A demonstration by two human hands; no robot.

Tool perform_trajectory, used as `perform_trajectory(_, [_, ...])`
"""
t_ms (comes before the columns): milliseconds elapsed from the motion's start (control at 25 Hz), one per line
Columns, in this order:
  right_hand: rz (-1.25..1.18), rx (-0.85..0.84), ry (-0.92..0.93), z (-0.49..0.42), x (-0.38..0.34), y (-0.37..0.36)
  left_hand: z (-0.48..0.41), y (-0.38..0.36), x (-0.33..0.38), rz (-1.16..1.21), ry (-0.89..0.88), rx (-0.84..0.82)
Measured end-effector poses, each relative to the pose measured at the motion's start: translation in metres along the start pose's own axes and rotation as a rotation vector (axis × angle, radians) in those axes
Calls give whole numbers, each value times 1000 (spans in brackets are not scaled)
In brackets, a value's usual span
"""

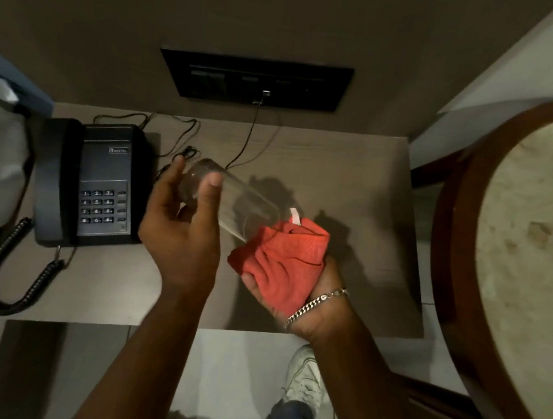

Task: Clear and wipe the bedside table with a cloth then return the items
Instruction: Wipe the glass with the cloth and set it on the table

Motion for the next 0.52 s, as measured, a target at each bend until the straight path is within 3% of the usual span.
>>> perform_trajectory(360, [-43, 49, 176, -7, 7, 23, 16, 0, -34, -196, -190, -249])
perform_trajectory(520, [3, 86, 134, 1, 15, 21, 9, -6, -33, -242, -196, -419])
Point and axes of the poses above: each hand's wrist, its own z-axis away from the middle knuckle, its own y-axis out of the back of the hand, x = y × z, the point moved 6 cm from there along -z, towards the middle knuckle, and after that the axes turned 15 degrees about -y, right-handed, at the moved point
